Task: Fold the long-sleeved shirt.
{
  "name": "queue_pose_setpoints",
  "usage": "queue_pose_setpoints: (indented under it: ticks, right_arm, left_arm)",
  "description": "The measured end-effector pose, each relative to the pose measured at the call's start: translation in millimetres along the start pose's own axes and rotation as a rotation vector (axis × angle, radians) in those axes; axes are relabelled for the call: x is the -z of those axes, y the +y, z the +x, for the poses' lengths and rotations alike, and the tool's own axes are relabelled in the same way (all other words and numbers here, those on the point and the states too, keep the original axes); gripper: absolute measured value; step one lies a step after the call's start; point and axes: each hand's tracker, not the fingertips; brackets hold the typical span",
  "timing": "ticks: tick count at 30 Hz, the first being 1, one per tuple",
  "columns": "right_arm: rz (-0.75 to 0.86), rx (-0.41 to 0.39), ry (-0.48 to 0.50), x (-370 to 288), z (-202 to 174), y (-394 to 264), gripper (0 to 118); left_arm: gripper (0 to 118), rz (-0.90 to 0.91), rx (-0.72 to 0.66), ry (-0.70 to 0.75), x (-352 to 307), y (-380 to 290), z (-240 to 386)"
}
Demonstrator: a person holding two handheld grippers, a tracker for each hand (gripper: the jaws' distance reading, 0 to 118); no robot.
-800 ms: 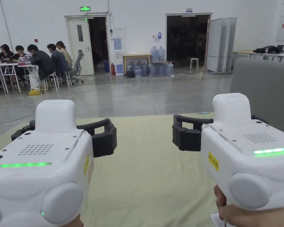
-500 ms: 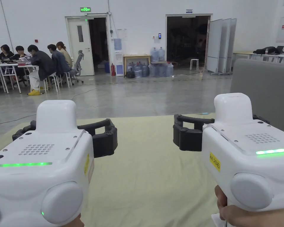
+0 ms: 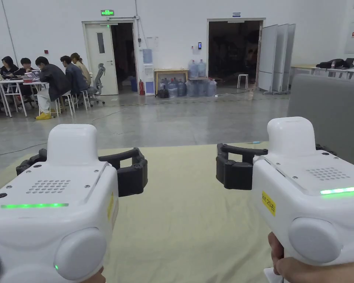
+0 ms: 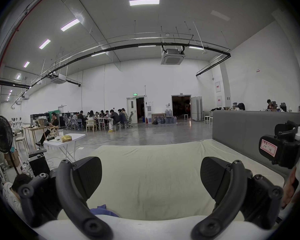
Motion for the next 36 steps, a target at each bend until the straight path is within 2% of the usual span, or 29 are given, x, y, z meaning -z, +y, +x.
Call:
queue_pose_setpoints:
  ticks: [7,8,9,10,11,12,13,15,17,19,21,23,24,26,29,31,32,34,36]
  right_arm:
    - [0.009,0.011,0.001,-0.4,1.0,-1.0,113]
    - [0.012,0.013,0.01,-0.4,1.3,-2.4,106]
    - [0.017,0.016,0.021,0.0,1.0,-4.6,94]
    - [0.014,0.014,0.022,2.9,-0.1,-6.3,68]
    - [-0.033,-0.019,-0.029,7.0,-1.9,-8.0,17]
    - [-0.061,-0.03,-0.083,9.5,-3.9,-10.8,7]
    - [-0.072,-0.039,-0.1,10.2,-4.0,-13.1,7]
    - [-0.077,0.005,-0.072,9.3,2.6,-16.7,7]
    - [-0.096,0.096,-0.106,8.8,11.0,-18.4,7]
    - [-0.161,0.133,-0.119,15.4,17.3,-16.5,7]
    - [-0.202,0.168,-0.143,25.5,17.0,-15.0,6]
    - [-0.18,0.147,-0.121,33.5,0.6,-18.4,6]
    - [-0.176,0.109,-0.088,38.0,-17.2,-19.4,6]
    - [-0.179,0.077,0.047,44.5,-64.8,-24.0,6]
    - [-0.213,0.044,0.389,36.6,-157.5,-27.8,6]
    - [-0.237,0.055,0.65,23.7,-209.4,-30.5,5]
    - [-0.26,0.06,0.73,19.1,-227.0,-31.6,5]
    - [-0.312,0.042,0.804,12.0,-259.3,-37.4,5]
    - [-0.308,0.027,0.789,9.2,-268.0,-43.4,5]
  left_arm:
    - [112,-0.011,-0.027,-0.031,0.3,-0.2,-1.8]
    - [111,-0.021,-0.042,-0.05,-0.4,-1.1,-2.1]
    - [108,-0.017,-0.058,-0.091,-2.4,-2.4,-2.2]
    - [92,0.01,-0.063,-0.131,-4.8,-3.9,-1.0]
    - [30,-0.002,-0.038,-0.103,-5.5,-6.3,3.2]
    - [0,0.013,-0.007,-0.017,-9.7,-8.9,7.5]
    - [0,0.028,0.061,-0.027,-12.3,-12.8,14.7]
    - [0,0.046,0.136,-0.086,-16.9,-19.2,24.8]
    - [0,0.029,0.117,-0.09,-20.3,-19.9,28.3]
    - [0,-0.016,0.039,-0.124,-17.2,-19.8,25.1]
    - [0,-0.04,-0.014,-0.064,-16.4,-16.9,9.4]
    - [0,-0.025,0.0,0.054,-20.5,-17.4,-13.6]
    - [0,-0.013,0.02,0.12,-25.7,-17.5,-29.1]
    - [0,-0.018,0.047,0.232,-37.4,-19.2,-62.0]
    - [0,-0.062,0.052,0.381,-61.6,-21.7,-115.2]
    - [0,-0.102,0.032,0.464,-77.1,-29.3,-145.3]
    - [0,-0.123,0.012,0.485,-83.0,-32.4,-156.5]
    - [0,-0.164,-0.05,0.491,-91.3,-44.4,-176.0]
    - [0,-0.198,-0.086,0.485,-91.2,-57.4,-188.3]
